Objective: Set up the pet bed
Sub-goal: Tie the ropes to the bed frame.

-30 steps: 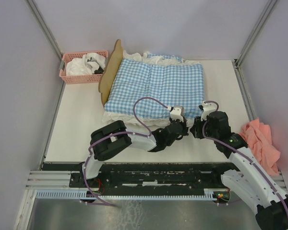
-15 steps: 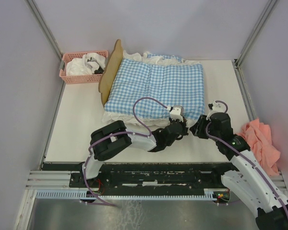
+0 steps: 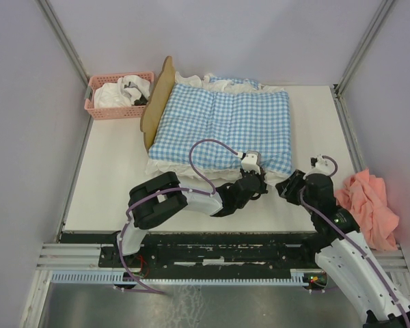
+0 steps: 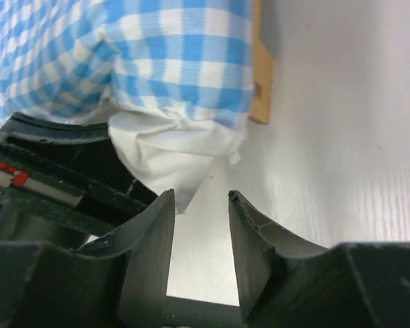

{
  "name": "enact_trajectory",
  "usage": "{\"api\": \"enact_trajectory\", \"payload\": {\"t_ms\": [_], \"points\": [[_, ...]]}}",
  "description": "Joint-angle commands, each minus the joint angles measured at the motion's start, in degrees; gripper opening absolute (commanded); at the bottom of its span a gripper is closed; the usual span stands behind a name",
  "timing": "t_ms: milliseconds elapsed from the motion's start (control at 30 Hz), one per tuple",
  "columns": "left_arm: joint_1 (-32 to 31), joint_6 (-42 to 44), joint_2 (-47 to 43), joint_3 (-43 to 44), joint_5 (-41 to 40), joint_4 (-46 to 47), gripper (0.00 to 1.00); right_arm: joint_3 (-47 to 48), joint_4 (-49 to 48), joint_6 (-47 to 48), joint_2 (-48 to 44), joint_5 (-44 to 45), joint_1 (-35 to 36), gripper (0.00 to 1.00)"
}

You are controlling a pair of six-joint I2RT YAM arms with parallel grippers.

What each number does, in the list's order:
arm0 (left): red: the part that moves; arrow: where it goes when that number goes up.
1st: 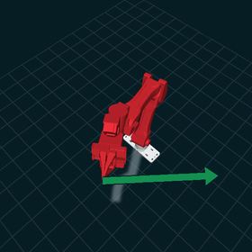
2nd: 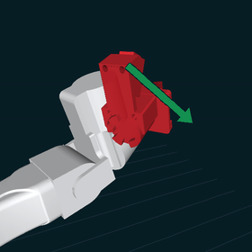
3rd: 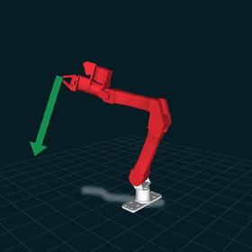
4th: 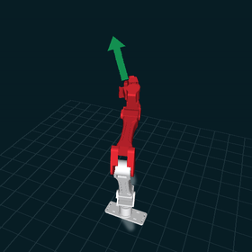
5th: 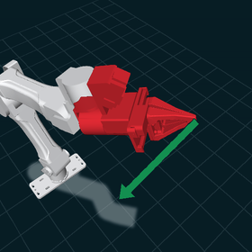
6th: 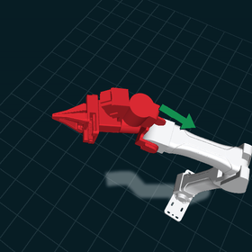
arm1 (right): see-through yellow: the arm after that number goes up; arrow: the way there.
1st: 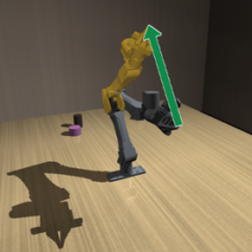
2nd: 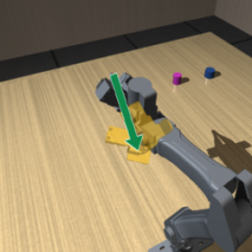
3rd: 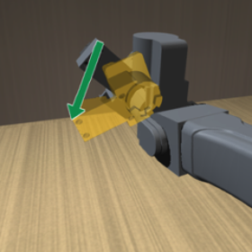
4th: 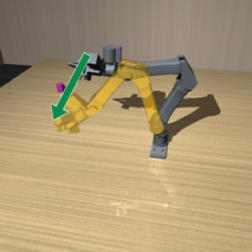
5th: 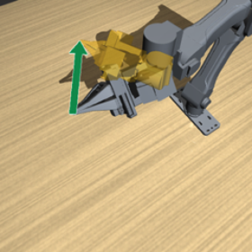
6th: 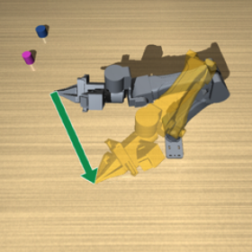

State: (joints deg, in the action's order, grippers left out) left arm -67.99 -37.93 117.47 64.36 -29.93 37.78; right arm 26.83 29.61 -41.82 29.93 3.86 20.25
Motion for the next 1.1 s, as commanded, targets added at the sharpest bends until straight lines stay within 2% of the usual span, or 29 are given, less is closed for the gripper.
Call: {"api": "enact_trajectory", "payload": {"t_ms": [0,133,267,433,533,700,1067], "points": [[-0.20,-0.96,-2.38,2.17,-2.02,0.10,0.03,-2.98,-3.74,-4.10,-0.96,5.94,0.23,0.43],[-0.22,-1.63,-2.48,2.66,-1.93,-0.88,0.03,-6.27,-10.07,-5.77,2.63,5.58,0.26,0.40],[-0.24,-1.79,-2.38,2.81,-1.71,-1.14,0.03,-10.27,-20.35,-7.11,7.29,4.28,0.23,0.43],[-0.19,-1.27,-2.94,2.25,-2.12,-1.21,0.03,-13.49,-27.20,-5.68,11.85,5.66,0.22,0.47],[-0.21,-1.43,-2.82,2.35,-1.72,-1.20,0.03,-14.08,-30.83,-3.43,13.66,4.35,0.23,0.46],[-0.17,-1.71,-2.92,2.35,-1.52,-1.22,0.03,-13.60,-33.19,-1.42,15.79,4.19,0.18,0.40],[-0.17,-1.53,-3.54,2.34,-1.80,-1.26,0.03,-12.59,-34.99,-0.83,19.36,4.74,0.15,0.37]]}}
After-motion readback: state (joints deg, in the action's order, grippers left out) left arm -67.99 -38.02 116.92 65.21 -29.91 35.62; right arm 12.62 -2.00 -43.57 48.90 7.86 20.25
